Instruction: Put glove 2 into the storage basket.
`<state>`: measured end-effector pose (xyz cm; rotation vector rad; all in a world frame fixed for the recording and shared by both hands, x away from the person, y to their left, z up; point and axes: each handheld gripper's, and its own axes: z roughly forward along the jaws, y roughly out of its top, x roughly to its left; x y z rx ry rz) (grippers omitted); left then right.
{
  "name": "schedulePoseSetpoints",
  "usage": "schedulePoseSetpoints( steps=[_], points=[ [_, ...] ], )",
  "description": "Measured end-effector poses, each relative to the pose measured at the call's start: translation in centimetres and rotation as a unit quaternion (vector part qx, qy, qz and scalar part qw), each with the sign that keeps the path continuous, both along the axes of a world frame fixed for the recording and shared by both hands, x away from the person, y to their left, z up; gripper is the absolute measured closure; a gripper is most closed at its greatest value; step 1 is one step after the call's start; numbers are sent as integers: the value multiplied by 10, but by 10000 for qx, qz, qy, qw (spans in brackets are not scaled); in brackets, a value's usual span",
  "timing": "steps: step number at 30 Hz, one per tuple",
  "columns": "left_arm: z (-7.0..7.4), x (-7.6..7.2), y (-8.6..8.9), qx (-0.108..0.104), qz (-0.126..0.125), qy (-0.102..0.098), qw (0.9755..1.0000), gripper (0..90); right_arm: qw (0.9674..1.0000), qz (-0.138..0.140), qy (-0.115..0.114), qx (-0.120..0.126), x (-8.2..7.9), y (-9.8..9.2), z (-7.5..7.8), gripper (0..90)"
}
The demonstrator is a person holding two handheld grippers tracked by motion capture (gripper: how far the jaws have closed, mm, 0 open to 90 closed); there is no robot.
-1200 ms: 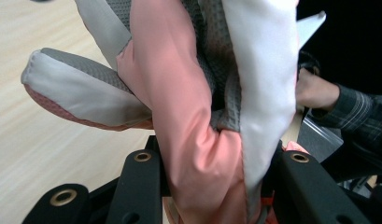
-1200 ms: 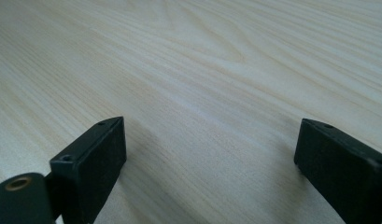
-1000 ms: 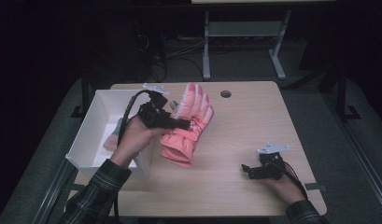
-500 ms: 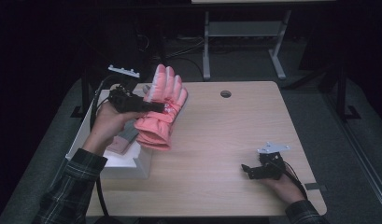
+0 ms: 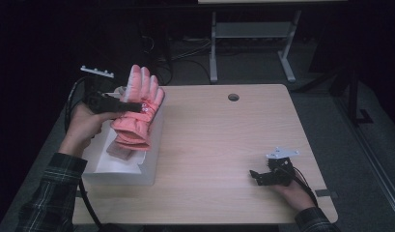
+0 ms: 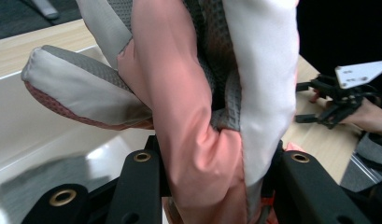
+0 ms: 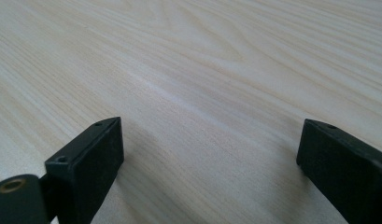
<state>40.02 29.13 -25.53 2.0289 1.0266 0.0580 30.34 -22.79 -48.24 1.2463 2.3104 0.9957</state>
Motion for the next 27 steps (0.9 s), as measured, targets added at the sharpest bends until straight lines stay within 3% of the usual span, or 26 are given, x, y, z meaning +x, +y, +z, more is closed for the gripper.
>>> schedulePoseSetpoints(
  steps=[6,10,12,18,27],
  points=[
    [-13,7,28,85,321,131,9994,628,10000,2,-4,-19,0,0,0,62],
    [-26,12,35,210,385,257,9987,627,10000,-3,-4,-22,0,0,0,60],
    [-34,14,35,330,427,321,9980,626,10000,-1,-5,-24,0,0,0,60],
    [-59,23,34,404,439,546,9967,625,10000,-14,-2,-17,1,0,0,58],
    [-106,36,26,754,470,955,9915,620,10000,-16,0,-18,1,0,0,57]
  ],
)
